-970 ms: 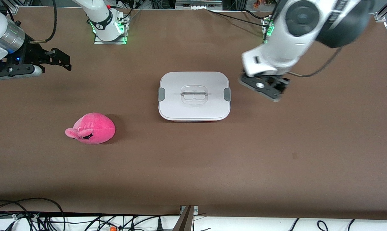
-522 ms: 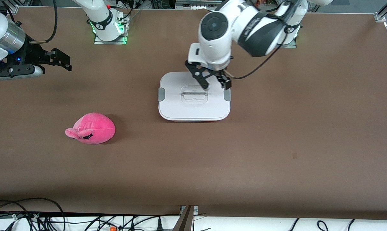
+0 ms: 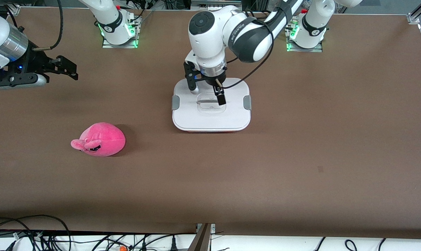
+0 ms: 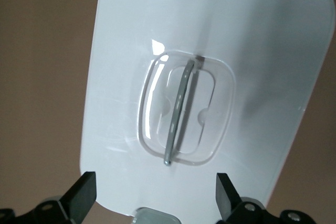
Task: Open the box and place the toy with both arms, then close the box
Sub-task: 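Lower the left gripper onto the lid handle and grasp it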
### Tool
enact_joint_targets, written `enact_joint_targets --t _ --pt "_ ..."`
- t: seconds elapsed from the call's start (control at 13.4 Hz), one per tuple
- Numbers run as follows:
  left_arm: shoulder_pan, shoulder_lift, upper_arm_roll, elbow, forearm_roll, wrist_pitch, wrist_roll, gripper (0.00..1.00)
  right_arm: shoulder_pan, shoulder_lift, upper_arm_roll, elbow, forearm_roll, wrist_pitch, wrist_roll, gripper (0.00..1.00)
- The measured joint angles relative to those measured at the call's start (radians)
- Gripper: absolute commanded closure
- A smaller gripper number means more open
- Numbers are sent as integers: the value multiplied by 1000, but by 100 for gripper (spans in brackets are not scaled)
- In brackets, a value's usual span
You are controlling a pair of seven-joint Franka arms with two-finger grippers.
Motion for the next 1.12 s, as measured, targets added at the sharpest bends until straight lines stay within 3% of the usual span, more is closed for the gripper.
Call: enact_joint_targets --t 0.6,0.82,0.9,0.97,1.12 --pt "-23 71 0 0 16 41 43 0 -3 8 -17 -1 -2 6 0 0" --pt "-26 97 0 0 14 62 45 0 0 8 -10 15 -39 10 0 0" --pt "-27 102 0 0 9 72 45 6 0 8 -9 20 -44 9 0 0" --pt "-29 104 0 1 5 78 45 25 0 9 -9 21 -44 8 0 0" --pt "-32 104 -4 7 -2 80 45 45 0 11 -10 21 -44 4 0 0"
